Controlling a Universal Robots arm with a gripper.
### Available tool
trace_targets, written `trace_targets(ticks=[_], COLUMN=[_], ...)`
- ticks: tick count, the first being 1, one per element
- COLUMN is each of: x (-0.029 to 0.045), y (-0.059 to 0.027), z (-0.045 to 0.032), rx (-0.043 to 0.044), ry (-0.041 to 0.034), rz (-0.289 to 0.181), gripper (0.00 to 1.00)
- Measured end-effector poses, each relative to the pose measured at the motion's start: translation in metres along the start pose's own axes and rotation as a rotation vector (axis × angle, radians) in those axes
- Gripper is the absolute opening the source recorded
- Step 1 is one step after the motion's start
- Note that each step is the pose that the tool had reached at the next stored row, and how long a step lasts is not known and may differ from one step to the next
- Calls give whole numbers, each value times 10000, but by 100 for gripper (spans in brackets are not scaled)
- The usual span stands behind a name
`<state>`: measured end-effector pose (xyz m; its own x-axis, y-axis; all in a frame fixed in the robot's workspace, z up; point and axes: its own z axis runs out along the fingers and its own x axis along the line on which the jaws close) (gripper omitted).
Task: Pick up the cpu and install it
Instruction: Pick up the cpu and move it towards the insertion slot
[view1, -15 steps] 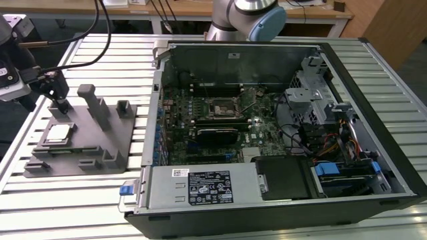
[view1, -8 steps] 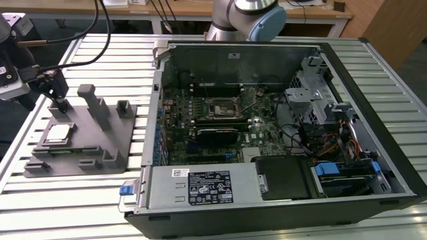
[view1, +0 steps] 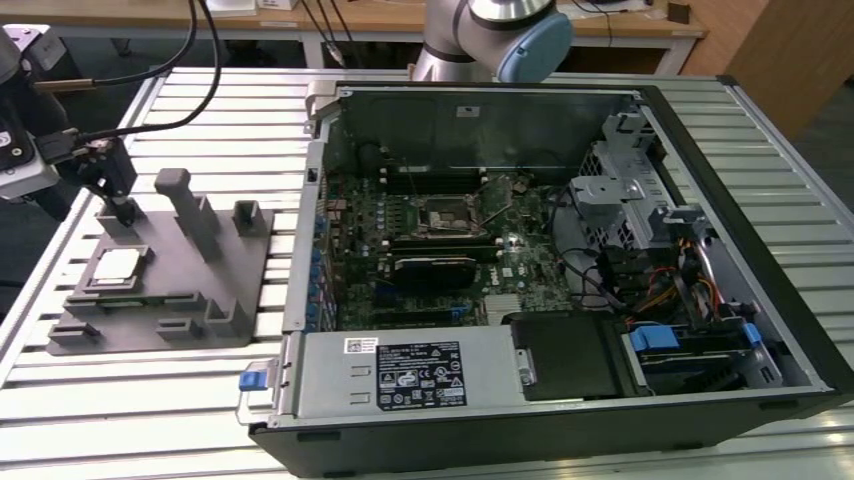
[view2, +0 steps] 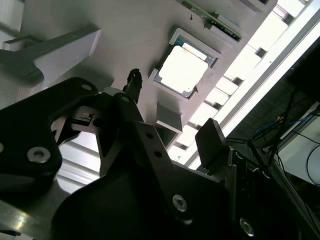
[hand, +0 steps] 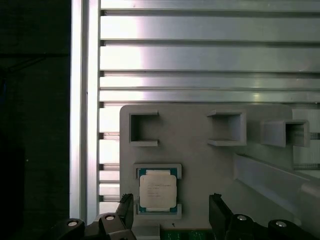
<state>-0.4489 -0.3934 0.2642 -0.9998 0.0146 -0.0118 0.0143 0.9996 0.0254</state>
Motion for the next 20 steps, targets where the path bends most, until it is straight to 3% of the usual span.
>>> trace_targets(ticks=[1, 9, 20], x=[27, 29, 34], y=[-19, -19, -29], z=[-15, -11, 54], rx=[0, 0, -1], ry=[1, 1, 1], rz=[1, 0, -43], gripper=[70, 70, 70])
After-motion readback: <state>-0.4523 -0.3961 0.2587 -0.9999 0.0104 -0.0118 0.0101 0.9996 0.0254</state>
